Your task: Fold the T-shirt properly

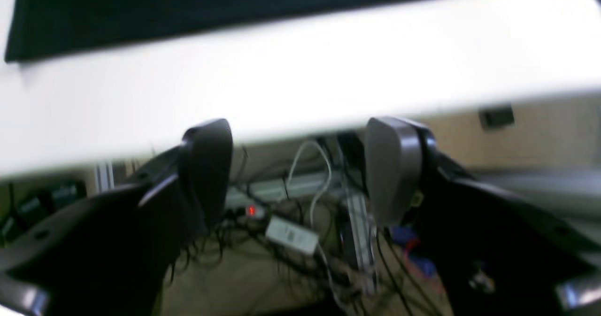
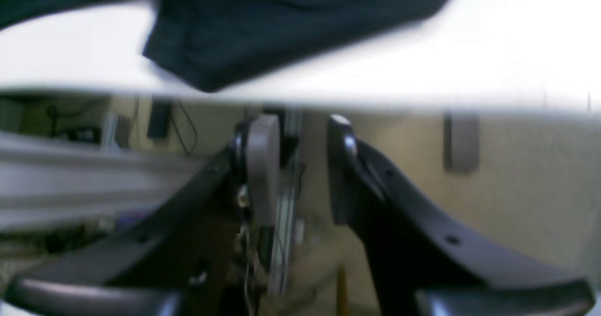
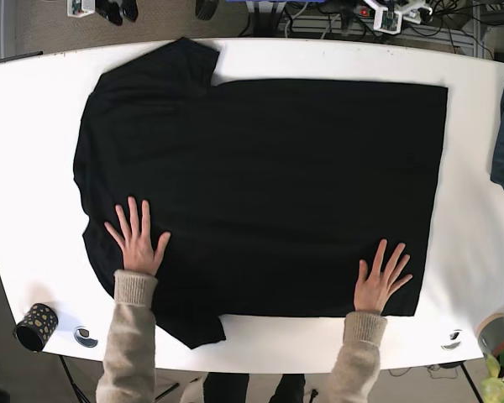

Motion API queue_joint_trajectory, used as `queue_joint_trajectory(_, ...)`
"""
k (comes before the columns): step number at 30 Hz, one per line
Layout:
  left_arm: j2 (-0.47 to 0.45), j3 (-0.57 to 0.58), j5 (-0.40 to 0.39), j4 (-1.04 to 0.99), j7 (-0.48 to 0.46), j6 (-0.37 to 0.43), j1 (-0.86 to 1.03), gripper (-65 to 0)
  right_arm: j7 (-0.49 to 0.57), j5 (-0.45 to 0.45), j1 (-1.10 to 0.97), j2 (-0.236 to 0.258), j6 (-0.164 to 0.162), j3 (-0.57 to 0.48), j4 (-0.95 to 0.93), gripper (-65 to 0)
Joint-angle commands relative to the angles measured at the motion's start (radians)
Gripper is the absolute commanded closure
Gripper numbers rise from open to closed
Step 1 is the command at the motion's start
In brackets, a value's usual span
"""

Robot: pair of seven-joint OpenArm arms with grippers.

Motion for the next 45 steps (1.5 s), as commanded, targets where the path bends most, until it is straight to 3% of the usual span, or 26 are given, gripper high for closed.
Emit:
queue_joint_trajectory(1, 0.003, -0.003, -0.006, 0.016, -0.020, -0.005, -0.002, -41.5, 0.025, 0.013, 0.003, 0.007, 0.006, 0.020, 0.024, -16.2)
queue_joint_trajectory(5, 0.003, -0.004, -0.006, 0.016, -0.019, -0.005, -0.038, -41.5, 0.011, 0.013, 0.052, 0.007, 0.006, 0.023, 0.024, -16.5)
queue_joint_trajectory(10, 0.003, -0.004, -0.006, 0.016, -0.017, -0.005, -0.081, -41.9, -0.080, 0.014, 0.127, 0.007, 0.006, 0.026, 0.050, -16.6)
queue_joint_trajectory(15, 0.003, -0.003, -0.006, 0.015, -0.017, -0.003, -0.120, -53.5, -0.176, 0.014, 0.199, 0.005, 0.006, 0.026, 0.070, -16.8)
queue_joint_trajectory(18, 0.003, -0.003, -0.006, 0.013, -0.017, -0.001, -0.135, -55.6, -0.235, 0.028, 0.245, -0.020, 0.012, 0.030, 0.081, -20.9)
queue_joint_trajectory(21, 0.003, -0.003, -0.005, 0.013, -0.016, -0.001, -0.160, -55.8, -0.305, 0.077, 0.285, -0.036, 0.013, 0.071, 0.081, -32.0)
queue_joint_trajectory(24, 0.003, -0.004, -0.003, 0.012, 0.004, -0.001, -0.176, -55.6, -0.389, 0.152, 0.323, -0.043, 0.015, 0.114, 0.078, -38.0)
queue_joint_trajectory(27, 0.001, -0.006, -0.003, 0.012, 0.053, -0.003, -0.201, -55.6, -0.500, 0.249, 0.374, -0.039, 0.018, 0.160, 0.073, -37.1)
queue_joint_trajectory(34, 0.001, -0.006, -0.002, 0.012, 0.079, -0.005, -0.229, -55.6, -0.790, 0.415, 0.504, -0.041, 0.085, 0.304, 0.020, -35.7)
queue_joint_trajectory(39, 0.000, -0.006, 0.003, 0.012, 0.079, -0.005, -0.249, -55.6, -0.936, 0.472, 0.601, -0.041, 0.093, 0.369, -0.088, -35.7)
queue_joint_trajectory(45, -0.002, -0.006, 0.003, 0.010, 0.079, -0.005, -0.269, -55.6, -0.988, 0.475, 0.663, -0.036, 0.093, 0.378, -0.198, -35.7)
